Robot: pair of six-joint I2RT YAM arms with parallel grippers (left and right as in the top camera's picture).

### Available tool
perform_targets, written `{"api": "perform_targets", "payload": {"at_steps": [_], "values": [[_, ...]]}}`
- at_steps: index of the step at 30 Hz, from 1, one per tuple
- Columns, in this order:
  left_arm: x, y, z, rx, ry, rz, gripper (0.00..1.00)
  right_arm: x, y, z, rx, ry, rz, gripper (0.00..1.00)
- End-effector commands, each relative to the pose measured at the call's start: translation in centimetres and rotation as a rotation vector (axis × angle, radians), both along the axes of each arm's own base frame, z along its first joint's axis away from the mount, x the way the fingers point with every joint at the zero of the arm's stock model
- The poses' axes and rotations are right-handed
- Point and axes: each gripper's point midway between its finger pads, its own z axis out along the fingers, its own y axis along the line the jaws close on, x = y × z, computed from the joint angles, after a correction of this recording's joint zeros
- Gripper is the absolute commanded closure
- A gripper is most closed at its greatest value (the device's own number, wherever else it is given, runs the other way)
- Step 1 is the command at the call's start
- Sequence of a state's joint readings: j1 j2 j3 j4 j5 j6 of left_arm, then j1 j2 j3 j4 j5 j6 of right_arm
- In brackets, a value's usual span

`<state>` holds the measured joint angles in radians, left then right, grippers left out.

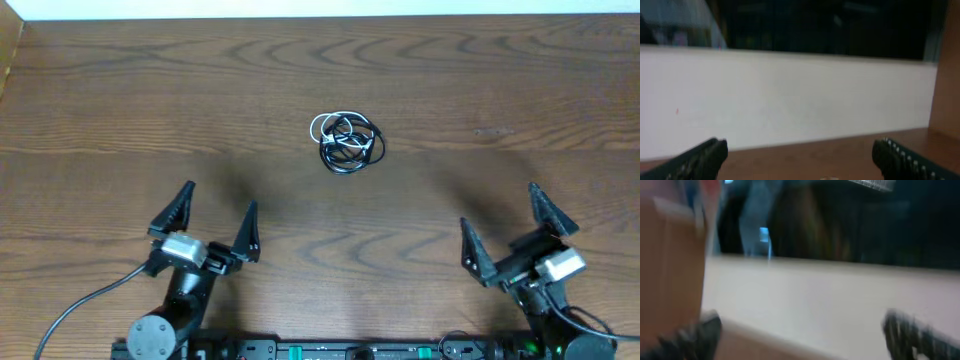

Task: Untangle cables
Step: 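Open both grippers and move them toward the tangled cable bundle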

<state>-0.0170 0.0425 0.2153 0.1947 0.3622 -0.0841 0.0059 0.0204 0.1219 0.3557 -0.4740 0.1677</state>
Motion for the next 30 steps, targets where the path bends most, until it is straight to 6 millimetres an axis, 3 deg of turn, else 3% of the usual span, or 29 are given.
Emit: {"api": "perform_targets", "payload": {"at_steps": [1, 5, 7, 9, 10, 13, 15, 18, 25, 28, 29, 30], "values": [[-0.4, 0.4, 3.6, 0.037, 0.037, 0.031, 0.02, -1.1, 0.7, 3.1, -0.101, 0.043, 0.013, 0.01], [0.3, -0.3, 4.0, 0.054, 0.295, -0.014, 0.03, -0.5, 1.7, 4.3, -0.172, 0.243, 0.075, 0.01], [0.5, -2.4, 2.8, 0.066, 0.506, -0.151, 0.02, 0.2, 3.0, 5.5, -0.183, 0.349, 0.176, 0.01], [0.3, -3.8, 2.2, 0.123, 0.649, -0.257, 0.03, 1.2, 5.1, 7.6, -0.205, 0.375, 0.349, 0.01], [0.1, -4.7, 2.9, 0.109, 0.704, -0.329, 0.02, 0.8, 6.8, 8.7, -0.233, 0.360, 0.517, 0.01], [-0.5, -6.3, 4.0, 0.056, 0.741, -0.445, 0.02, -1.1, 8.7, 8.6, -0.265, 0.364, 0.814, 0.01], [-0.3, -6.4, 4.4, 0.058, 0.725, -0.455, 0.02, -1.1, 8.9, 8.3, -0.268, 0.368, 0.893, 0.01], [0.5, -6.2, 4.3, -0.001, 0.775, -0.434, 0.02, 2.0, 8.9, 7.0, -0.116, 0.589, 0.866, 0.01], [4.9, -5.4, 1.9, -0.053, 1.069, -0.372, 0.02, 7.5, 9.2, 4.7, -0.025, 0.734, 0.784, 0.01], [7.8, -3.6, -0.4, -0.016, 1.223, -0.245, 0.02, 11.5, 8.4, 2.1, 0.021, 0.863, 0.646, 0.01], [9.0, -3.5, -1.5, -0.017, 1.266, -0.235, 0.03, 13.7, 7.6, 0.0, 0.019, 0.938, 0.526, 0.01], [9.5, -3.5, -2.0, -0.025, 1.282, -0.233, 0.02, 14.6, 7.2, -1.1, 0.014, 0.978, 0.458, 0.01]]}}
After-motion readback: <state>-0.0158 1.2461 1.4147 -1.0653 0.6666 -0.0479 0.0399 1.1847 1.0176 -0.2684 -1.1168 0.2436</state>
